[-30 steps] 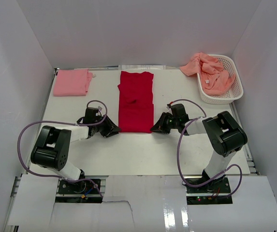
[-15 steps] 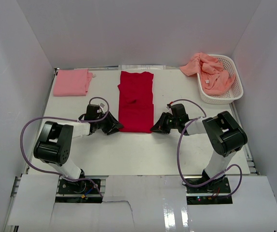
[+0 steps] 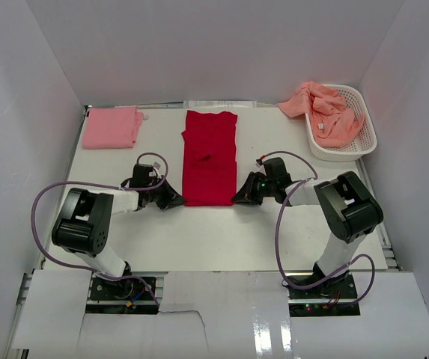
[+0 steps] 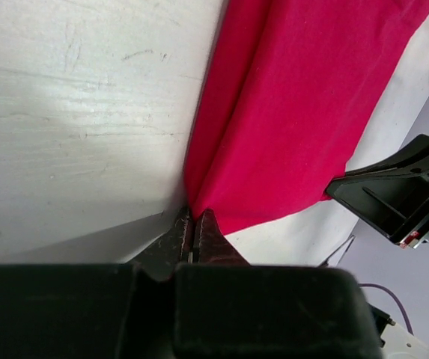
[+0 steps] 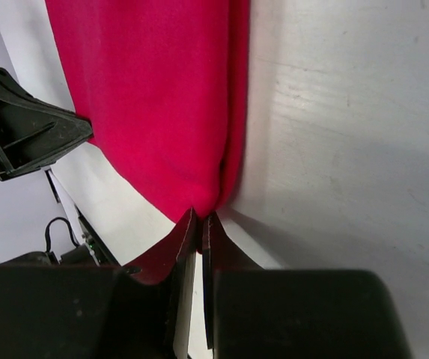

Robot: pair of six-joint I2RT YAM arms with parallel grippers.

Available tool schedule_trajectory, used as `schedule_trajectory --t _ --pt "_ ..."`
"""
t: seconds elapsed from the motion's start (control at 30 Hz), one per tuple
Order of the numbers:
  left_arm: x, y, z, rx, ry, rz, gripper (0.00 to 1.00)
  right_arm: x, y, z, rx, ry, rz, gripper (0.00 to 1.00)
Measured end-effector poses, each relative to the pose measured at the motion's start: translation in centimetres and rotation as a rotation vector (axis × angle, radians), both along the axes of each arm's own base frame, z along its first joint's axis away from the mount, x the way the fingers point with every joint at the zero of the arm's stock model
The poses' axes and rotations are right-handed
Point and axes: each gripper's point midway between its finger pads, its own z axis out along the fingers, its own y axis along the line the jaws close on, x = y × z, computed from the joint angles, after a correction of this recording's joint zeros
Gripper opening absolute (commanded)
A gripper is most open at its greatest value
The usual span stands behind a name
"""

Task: Fold and stack the t-shirts
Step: Grab one side of the 2/3 rectangular tshirt with both arms

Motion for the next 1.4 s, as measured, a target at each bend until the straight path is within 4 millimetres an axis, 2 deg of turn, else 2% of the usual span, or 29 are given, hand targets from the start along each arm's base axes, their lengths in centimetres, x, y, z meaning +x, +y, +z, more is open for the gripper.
schedule_trajectory --t 0.13,0.23,0.5,0.63,0.77,0.97,1.1,1.17,1.3,1.4 --pt "-0.9 0.0 0.1 -0.009 0.025 -0.013 0.00 -0.6 -0.1 0.3 -0.006 0.020 0.025 0.08" --pt "-2.6 -0.1 0.0 -0.029 0.056 -0.029 0.00 -1.6 -0.4 0.5 -0.012 0.034 0.047 0.08" --pt "-7.3 0.0 -0.1 -0.070 0.148 -0.059 0.00 -6.0 -1.8 -0.1 -0.036 0.112 0.124 0.08" --pt "-9.0 0.1 0.1 -0.075 0.178 -0.065 0.00 -7.6 -2.0 0.7 -0.032 0.116 0.161 0.08" --pt "-10.1 0.3 0.8 -0.075 0.178 -0.068 0.00 -9.0 -1.9 1.7 -0.019 0.094 0.194 0.08" --pt "-11.4 0.2 1.2 -0.090 0.221 -0.083 0.00 -11.0 -2.3 1.7 -0.024 0.125 0.219 0.08" --pt "-11.6 0.0 2.2 -0.106 0.248 -0.095 0.00 -11.5 -2.2 2.4 -0.004 0.137 0.243 0.08" --pt "-11.2 -0.3 3.4 -0.119 0.239 -0.102 0.00 -11.5 -2.0 3.0 -0.002 0.142 0.259 0.08" --pt "-9.4 -0.8 6.3 -0.141 0.180 -0.110 0.00 -10.2 -1.2 5.4 0.020 0.099 0.290 0.08" --pt "-8.3 -0.9 7.6 -0.155 0.151 -0.109 0.00 -9.1 -0.5 7.3 0.045 0.054 0.312 0.08"
